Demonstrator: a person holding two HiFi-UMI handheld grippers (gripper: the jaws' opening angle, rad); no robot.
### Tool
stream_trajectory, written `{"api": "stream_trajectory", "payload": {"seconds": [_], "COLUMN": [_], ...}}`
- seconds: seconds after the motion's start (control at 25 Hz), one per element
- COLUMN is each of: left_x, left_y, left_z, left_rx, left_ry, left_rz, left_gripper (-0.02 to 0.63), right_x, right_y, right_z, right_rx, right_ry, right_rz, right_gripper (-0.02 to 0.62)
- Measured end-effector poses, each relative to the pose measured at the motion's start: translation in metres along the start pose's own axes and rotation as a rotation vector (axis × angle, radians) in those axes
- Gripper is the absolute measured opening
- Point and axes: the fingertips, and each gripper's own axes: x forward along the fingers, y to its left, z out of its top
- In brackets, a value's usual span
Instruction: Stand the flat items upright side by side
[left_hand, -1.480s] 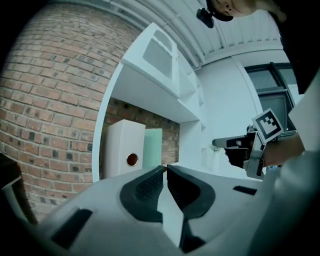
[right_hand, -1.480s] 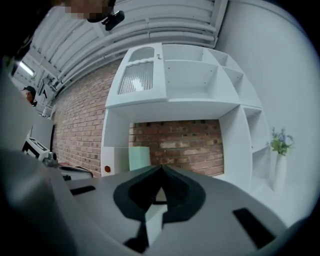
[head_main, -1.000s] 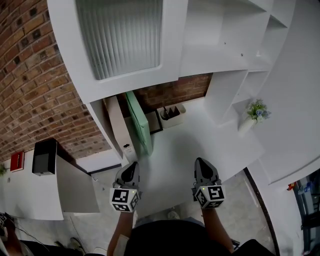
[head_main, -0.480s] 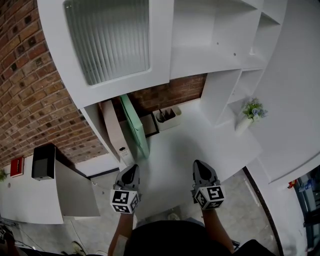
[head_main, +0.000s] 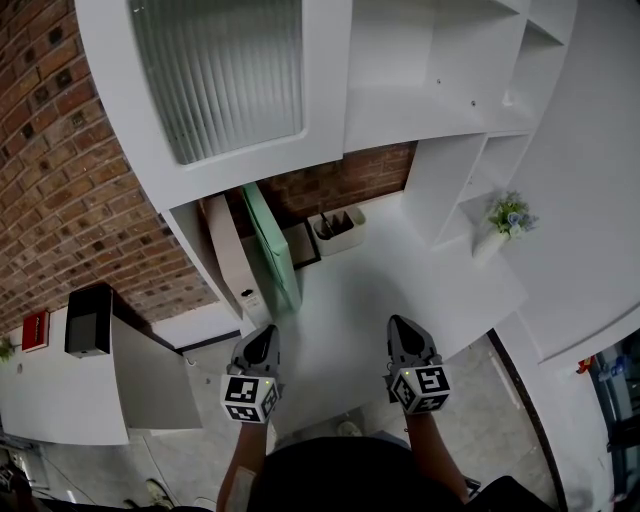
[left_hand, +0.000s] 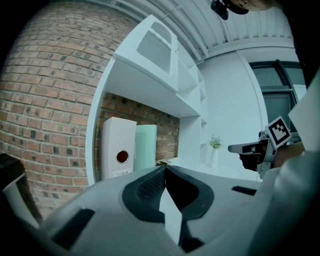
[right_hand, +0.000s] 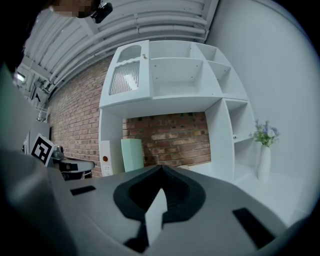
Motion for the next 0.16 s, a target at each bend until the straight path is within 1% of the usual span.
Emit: {"api": "stream_trajectory", "payload": {"seconds": [0.16], "left_x": [-0.0016], "left_y": [0.0002], "left_z": [0.0001], "left_rx": [-0.002], "left_ry": [0.001], "left_rz": [-0.001], "left_gripper": [0.009], "right_x": [-0.0011], "right_y": [0.0004], "right_z": [-0.0002], "right_rx": [0.010], "right_ry": [-0.009], "right_rz": [0.001], "right_gripper": [-0.003]}}
